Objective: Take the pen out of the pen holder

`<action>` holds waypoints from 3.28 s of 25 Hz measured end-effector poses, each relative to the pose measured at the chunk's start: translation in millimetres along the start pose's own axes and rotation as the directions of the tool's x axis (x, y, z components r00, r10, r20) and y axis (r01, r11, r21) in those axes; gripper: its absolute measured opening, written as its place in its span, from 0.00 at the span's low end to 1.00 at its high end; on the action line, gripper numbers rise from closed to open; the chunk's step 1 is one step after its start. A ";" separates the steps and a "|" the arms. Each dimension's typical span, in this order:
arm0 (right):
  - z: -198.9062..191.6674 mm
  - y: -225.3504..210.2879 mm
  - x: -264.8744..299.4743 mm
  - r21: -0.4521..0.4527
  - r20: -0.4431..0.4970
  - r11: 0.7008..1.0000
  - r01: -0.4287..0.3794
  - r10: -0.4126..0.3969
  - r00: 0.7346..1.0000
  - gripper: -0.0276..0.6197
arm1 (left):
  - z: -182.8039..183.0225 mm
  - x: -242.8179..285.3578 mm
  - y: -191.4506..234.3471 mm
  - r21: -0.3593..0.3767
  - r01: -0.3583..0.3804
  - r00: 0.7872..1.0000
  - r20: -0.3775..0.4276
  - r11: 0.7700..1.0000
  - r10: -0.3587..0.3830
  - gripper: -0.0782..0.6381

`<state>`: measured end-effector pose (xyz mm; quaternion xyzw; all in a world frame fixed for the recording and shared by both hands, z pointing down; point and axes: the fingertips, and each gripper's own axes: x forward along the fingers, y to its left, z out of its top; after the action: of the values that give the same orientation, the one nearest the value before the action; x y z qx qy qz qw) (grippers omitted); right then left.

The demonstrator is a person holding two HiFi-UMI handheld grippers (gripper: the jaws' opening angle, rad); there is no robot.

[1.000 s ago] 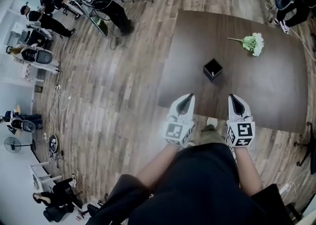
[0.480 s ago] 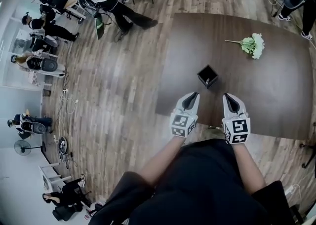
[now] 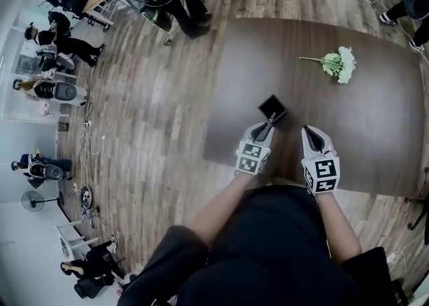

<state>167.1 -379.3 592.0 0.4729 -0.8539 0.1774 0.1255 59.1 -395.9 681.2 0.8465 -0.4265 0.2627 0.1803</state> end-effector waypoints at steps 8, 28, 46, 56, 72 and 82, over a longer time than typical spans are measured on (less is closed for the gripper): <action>-6.9 -31.4 7.1 0.027 -0.008 1.000 0.002 -0.002 1.000 0.05 | -15.8 45.1 7.8 0.065 -0.001 0.993 -0.117 0.998 0.009 0.27; -18.2 -43.1 5.1 0.022 -0.040 0.999 0.024 -0.023 0.999 0.05 | -15.5 51.7 10.0 0.069 -0.003 0.990 -0.137 0.998 0.013 0.20; 12.2 12.3 14.7 0.003 0.000 0.999 0.038 -0.038 0.999 0.05 | 62.5 -52.5 4.7 0.025 0.044 0.987 0.153 0.999 -0.047 0.20; 70.5 106.0 34.6 -0.016 0.069 0.997 0.080 -0.078 0.995 0.05 | 101.8 -184.8 72.7 -0.029 0.006 0.928 0.373 1.000 0.005 0.20; 105.8 234.1 42.3 -0.052 0.159 0.980 0.190 -0.180 0.971 0.04 | 64.2 -344.2 201.3 -0.132 -0.143 0.847 0.496 0.981 0.190 0.20; 101.2 282.2 47.2 -0.080 0.160 0.972 0.220 -0.206 0.966 0.04 | 49.0 -380.2 225.1 -0.125 -0.113 0.836 0.524 0.986 0.162 0.20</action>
<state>-102.7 -319.8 466.3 0.5674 -0.8127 0.0852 0.1019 -299.8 -311.9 432.9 0.8444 -0.5306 0.0110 0.0731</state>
